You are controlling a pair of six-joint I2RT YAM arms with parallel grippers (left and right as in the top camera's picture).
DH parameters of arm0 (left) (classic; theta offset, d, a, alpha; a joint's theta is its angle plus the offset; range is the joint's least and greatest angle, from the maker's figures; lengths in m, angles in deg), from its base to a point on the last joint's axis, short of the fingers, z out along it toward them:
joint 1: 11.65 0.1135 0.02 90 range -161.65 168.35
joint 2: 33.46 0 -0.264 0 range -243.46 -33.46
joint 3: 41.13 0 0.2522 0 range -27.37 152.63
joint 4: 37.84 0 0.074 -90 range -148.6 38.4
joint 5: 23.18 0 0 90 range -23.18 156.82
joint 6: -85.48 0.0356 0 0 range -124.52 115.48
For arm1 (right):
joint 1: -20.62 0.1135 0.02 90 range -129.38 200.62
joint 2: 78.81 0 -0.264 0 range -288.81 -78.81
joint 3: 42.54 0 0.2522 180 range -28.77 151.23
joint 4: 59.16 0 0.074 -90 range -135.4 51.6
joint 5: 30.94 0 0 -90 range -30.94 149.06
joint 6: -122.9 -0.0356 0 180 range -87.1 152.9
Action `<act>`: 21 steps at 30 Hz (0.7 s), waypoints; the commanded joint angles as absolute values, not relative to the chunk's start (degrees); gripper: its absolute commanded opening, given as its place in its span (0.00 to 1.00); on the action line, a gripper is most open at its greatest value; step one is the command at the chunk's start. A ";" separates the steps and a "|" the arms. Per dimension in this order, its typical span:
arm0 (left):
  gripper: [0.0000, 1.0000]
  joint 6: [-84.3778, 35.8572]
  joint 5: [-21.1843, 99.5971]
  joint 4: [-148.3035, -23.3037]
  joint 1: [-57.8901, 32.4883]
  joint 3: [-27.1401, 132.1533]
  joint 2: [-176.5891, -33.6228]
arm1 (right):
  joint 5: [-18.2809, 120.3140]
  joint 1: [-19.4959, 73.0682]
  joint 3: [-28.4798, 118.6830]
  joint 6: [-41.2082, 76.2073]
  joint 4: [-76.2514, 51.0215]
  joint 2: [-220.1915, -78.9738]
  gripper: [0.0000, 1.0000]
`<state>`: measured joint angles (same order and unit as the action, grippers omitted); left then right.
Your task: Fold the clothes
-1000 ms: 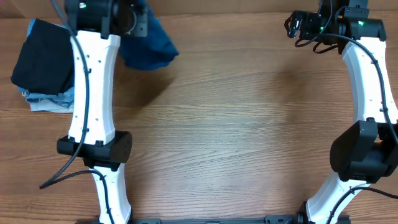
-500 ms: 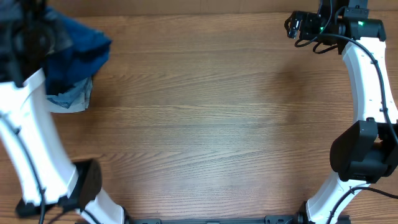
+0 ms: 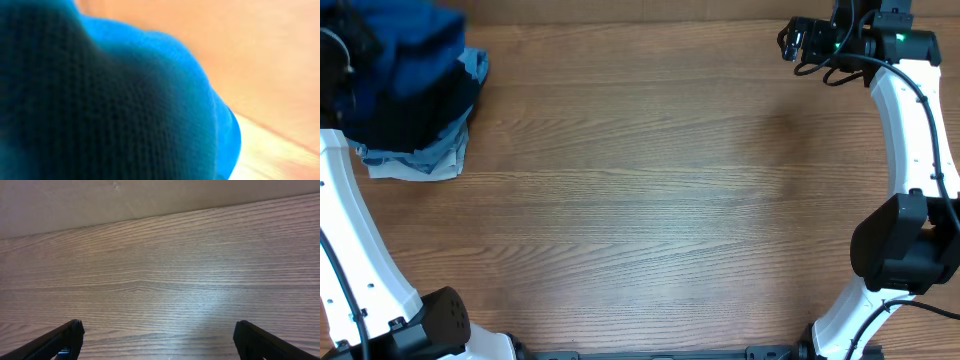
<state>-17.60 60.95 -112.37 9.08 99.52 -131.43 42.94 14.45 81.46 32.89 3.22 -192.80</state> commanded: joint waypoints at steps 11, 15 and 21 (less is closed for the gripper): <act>0.04 -12.86 54.75 -87.45 8.99 100.61 -146.54 | 42.72 14.60 82.25 32.84 2.91 -191.86 1.00; 0.04 -9.15 59.82 -90.71 8.99 99.94 -146.62 | 42.72 14.60 82.25 32.84 2.91 -191.86 1.00; 0.04 -5.65 60.63 -90.54 9.39 97.09 -146.62 | 42.72 14.60 82.25 32.84 2.91 -191.86 1.00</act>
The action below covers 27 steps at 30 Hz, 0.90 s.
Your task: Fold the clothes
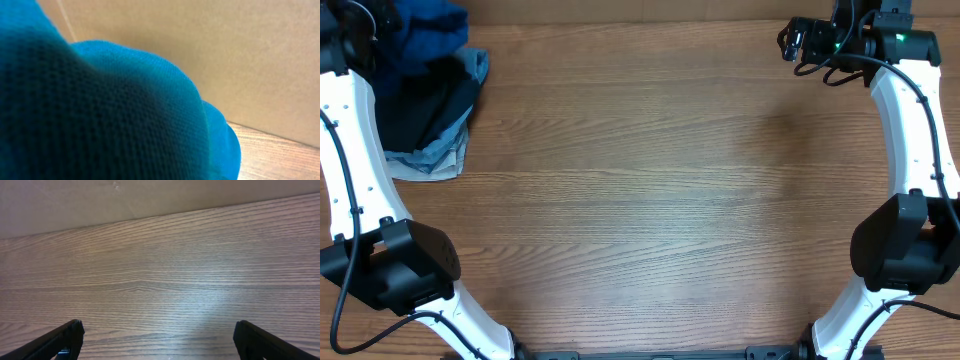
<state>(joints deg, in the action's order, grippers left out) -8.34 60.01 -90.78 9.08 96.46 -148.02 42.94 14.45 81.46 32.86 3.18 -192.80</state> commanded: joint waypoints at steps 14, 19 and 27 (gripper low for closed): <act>0.04 -16.88 62.81 -110.14 13.47 90.49 -146.60 | 42.72 14.60 82.25 32.84 2.91 -191.86 1.00; 0.12 -17.45 63.01 -121.42 14.78 90.49 -146.60 | 42.72 14.60 82.25 32.84 2.91 -191.86 1.00; 0.68 -17.43 62.33 -122.69 19.48 91.04 -146.58 | 42.72 14.60 82.25 32.84 2.89 -191.86 1.00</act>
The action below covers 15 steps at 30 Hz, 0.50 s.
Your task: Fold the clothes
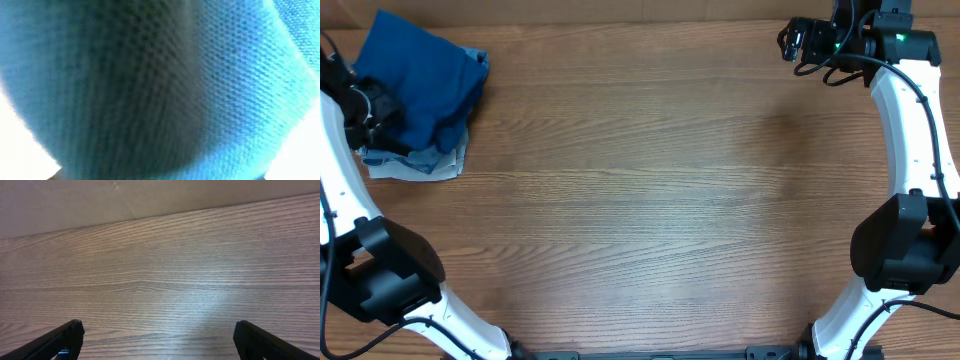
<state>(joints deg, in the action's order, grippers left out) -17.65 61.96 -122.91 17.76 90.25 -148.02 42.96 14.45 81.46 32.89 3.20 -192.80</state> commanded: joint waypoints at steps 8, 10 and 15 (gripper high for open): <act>1.00 -17.39 61.26 -123.69 19.94 91.70 -146.47 | 42.72 14.60 82.25 32.84 2.91 -191.86 1.00; 1.00 -17.41 58.18 -123.78 19.94 93.07 -146.21 | 42.72 14.60 82.25 32.84 2.91 -191.86 1.00; 1.00 -17.34 57.92 -128.68 19.92 104.37 -145.84 | 42.72 14.60 82.25 32.84 2.91 -191.86 1.00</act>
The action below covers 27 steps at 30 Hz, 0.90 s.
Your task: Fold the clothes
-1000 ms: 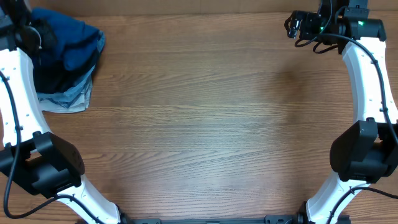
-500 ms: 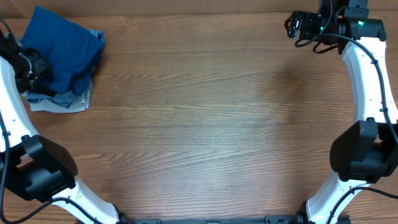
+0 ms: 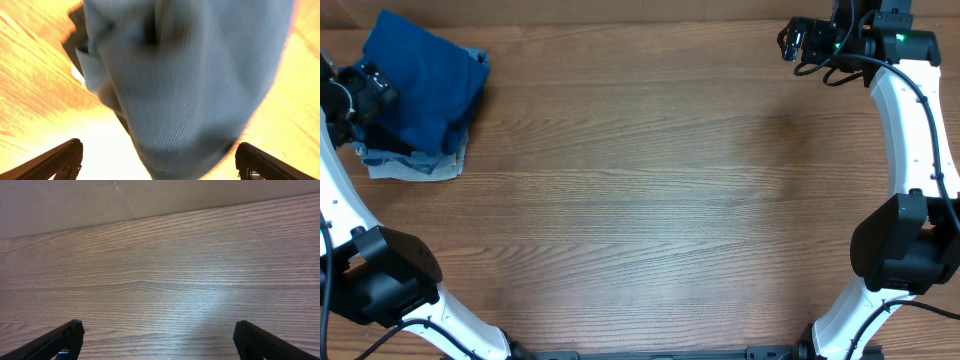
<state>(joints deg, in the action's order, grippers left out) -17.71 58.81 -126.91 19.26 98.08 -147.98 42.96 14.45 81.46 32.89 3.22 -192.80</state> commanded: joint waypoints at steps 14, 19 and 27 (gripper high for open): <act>0.04 -5.71 43.25 -118.03 5.91 99.37 -147.52 | 42.72 14.60 82.25 32.84 2.91 -191.86 1.00; 0.04 -5.12 66.18 -120.41 -6.48 99.30 -149.46 | 42.72 14.60 82.25 32.84 2.91 -191.86 1.00; 0.04 -0.12 72.43 -124.83 -3.53 96.92 -150.36 | 42.72 14.60 82.25 32.84 2.91 -191.86 1.00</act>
